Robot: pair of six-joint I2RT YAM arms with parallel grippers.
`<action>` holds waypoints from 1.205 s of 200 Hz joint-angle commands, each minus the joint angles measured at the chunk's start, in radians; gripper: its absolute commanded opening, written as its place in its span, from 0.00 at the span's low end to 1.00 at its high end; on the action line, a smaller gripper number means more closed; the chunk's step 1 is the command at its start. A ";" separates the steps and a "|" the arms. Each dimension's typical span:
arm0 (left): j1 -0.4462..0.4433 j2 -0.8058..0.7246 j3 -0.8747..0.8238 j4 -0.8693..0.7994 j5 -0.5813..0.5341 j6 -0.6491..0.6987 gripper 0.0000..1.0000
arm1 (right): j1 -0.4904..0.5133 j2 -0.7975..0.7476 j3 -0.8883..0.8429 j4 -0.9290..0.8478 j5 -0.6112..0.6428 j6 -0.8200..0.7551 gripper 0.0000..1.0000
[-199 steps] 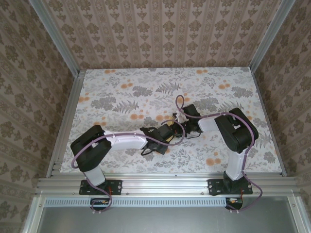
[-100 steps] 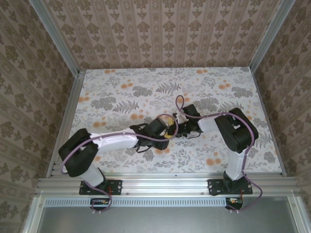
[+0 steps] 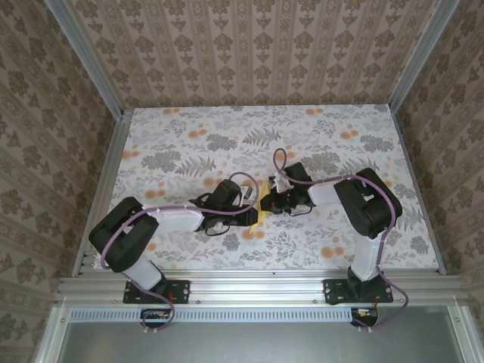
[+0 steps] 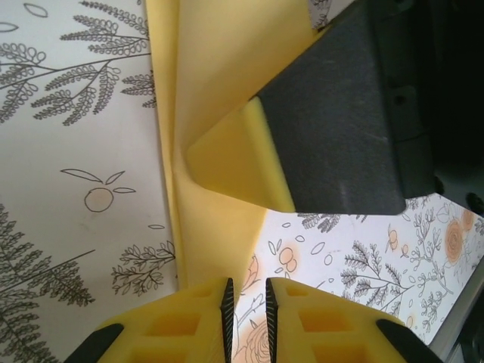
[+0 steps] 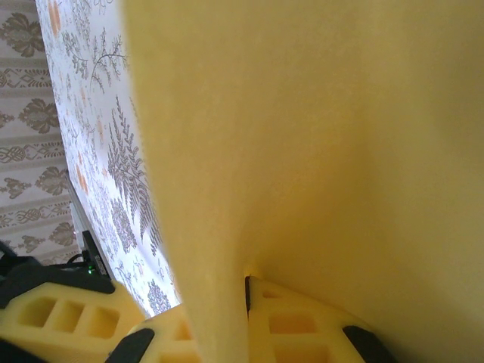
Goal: Fold a paper plane with a square sheet of paper (pick it up from the middle)
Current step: Fold the wing for the fifth time at the center of the table.
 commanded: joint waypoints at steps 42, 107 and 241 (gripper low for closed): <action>0.007 0.066 -0.003 0.056 0.043 -0.015 0.23 | -0.001 0.059 -0.025 -0.042 0.116 -0.030 0.09; 0.007 0.091 -0.009 0.090 0.056 -0.024 0.26 | -0.001 0.061 -0.028 -0.042 0.117 -0.028 0.10; 0.004 0.102 0.001 -0.037 0.003 0.029 0.13 | -0.002 0.037 -0.016 -0.055 0.119 -0.015 0.11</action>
